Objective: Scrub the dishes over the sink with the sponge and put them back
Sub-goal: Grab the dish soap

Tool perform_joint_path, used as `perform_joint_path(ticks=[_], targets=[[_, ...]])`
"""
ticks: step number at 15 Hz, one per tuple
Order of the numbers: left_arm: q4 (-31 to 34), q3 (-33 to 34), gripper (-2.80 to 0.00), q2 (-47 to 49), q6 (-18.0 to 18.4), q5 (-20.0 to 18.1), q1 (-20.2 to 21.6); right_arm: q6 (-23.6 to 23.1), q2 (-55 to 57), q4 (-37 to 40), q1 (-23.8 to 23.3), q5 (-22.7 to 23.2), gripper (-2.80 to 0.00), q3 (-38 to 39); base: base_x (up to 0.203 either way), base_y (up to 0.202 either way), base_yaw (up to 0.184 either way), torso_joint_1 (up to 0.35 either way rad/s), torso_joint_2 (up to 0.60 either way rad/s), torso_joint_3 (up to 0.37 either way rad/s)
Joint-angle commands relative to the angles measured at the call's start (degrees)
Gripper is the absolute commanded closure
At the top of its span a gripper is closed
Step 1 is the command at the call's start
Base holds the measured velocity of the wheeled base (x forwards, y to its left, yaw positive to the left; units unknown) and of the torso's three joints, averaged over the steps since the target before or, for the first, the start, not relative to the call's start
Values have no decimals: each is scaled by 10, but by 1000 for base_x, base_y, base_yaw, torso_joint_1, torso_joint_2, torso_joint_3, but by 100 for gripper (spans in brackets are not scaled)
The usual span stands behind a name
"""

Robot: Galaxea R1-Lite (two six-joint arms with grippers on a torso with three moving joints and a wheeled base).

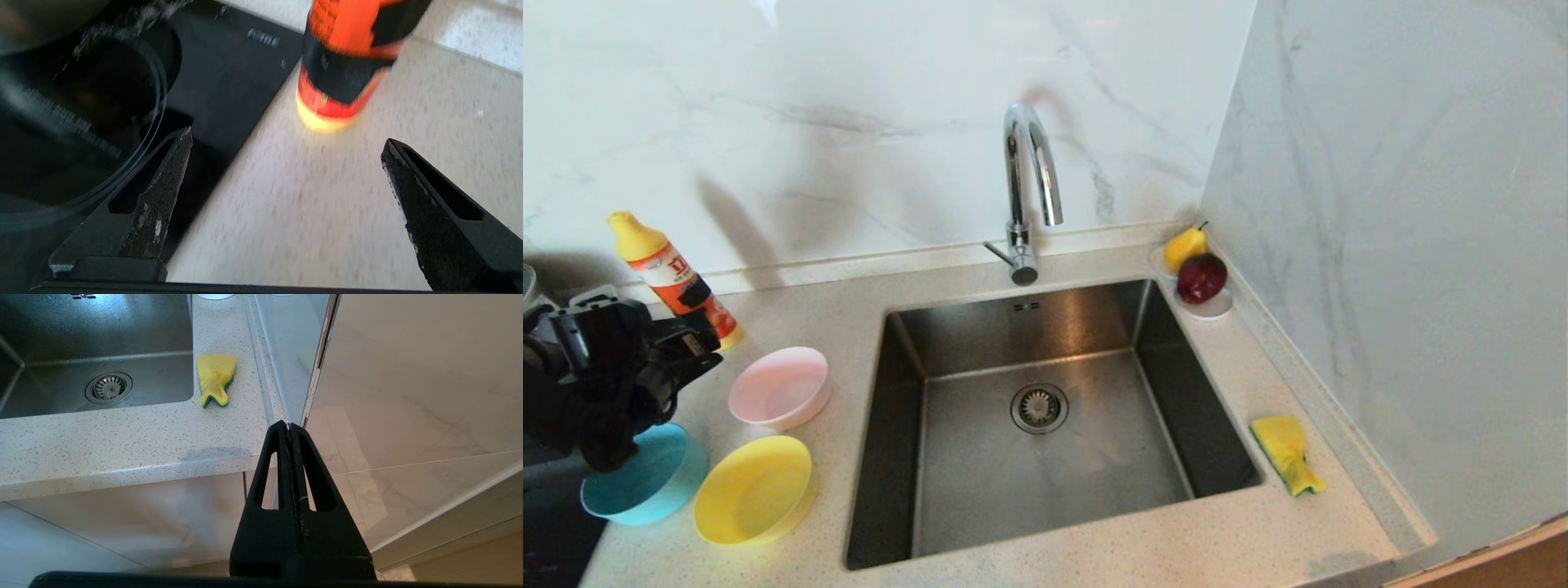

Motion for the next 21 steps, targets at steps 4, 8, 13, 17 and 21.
perform_joint_path(ticks=[4,8,13,17,21], targets=[[-14,-84,-280,60,28,1,2,0,0,0,-1,0,0,0,0,0,0,0,0,0],[-17,-139,-280,108,43,1,3,0,0,0,0,0,0,0,0,0,0,0,0,0],[-22,-201,-280,154,51,1,3,0,0,0,0,0,0,0,0,0,0,0,0,0],[-21,-239,-280,167,56,0,2,0,0,0,0,0,0,0,0,0,0,0,0,0],[-20,-281,-280,189,67,0,2,0,0,0,0,0,0,0,0,0,0,0,0,0]])
